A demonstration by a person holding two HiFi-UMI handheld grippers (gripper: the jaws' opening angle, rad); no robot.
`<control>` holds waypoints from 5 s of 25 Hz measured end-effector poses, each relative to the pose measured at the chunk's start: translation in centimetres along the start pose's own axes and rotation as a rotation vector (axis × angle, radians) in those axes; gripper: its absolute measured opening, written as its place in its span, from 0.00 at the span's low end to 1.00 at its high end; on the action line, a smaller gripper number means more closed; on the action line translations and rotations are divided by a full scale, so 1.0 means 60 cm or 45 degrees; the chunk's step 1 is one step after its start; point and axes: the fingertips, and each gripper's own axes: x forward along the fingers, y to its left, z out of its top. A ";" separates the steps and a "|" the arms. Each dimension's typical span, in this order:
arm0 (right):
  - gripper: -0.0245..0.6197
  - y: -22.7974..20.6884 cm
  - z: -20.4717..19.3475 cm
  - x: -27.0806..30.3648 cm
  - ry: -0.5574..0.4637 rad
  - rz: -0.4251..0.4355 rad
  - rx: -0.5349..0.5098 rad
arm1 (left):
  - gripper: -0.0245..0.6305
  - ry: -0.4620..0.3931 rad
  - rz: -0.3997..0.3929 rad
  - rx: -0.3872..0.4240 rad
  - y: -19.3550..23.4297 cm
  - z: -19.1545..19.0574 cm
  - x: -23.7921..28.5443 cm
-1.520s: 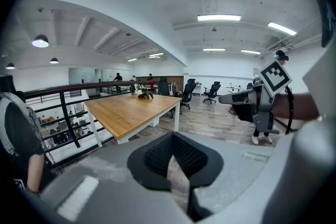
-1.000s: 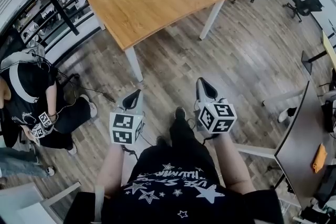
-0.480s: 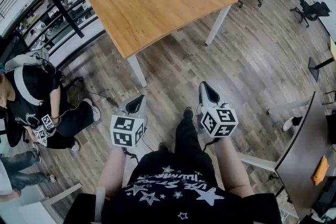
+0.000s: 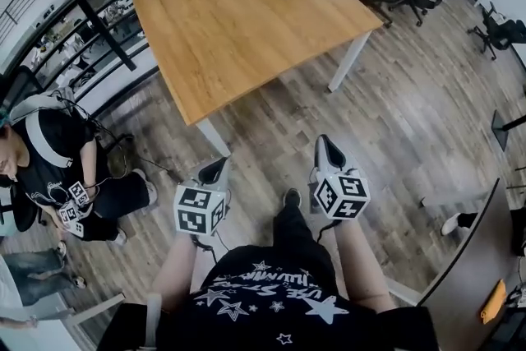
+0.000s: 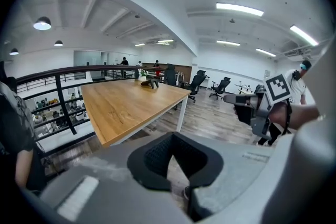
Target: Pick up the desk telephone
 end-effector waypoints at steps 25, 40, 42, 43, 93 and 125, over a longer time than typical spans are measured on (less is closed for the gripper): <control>0.04 -0.181 0.123 0.280 0.133 0.339 0.127 | 0.04 -0.020 0.206 -0.118 0.009 0.186 0.253; 0.04 -0.242 0.146 0.397 0.161 0.310 0.219 | 0.04 -0.083 0.176 -0.188 0.079 0.230 0.383; 0.04 -0.251 0.157 0.426 0.175 0.308 0.237 | 0.04 -0.083 0.165 -0.205 0.101 0.246 0.412; 0.04 -0.255 0.166 0.441 0.180 0.302 0.240 | 0.04 -0.083 0.161 -0.209 0.113 0.258 0.425; 0.32 -0.339 0.312 1.200 0.461 0.498 0.829 | 0.04 -0.159 0.631 -0.509 0.439 0.513 0.729; 0.45 -0.353 0.234 1.379 0.569 0.220 1.068 | 0.04 -0.080 0.687 -0.613 0.448 0.473 0.767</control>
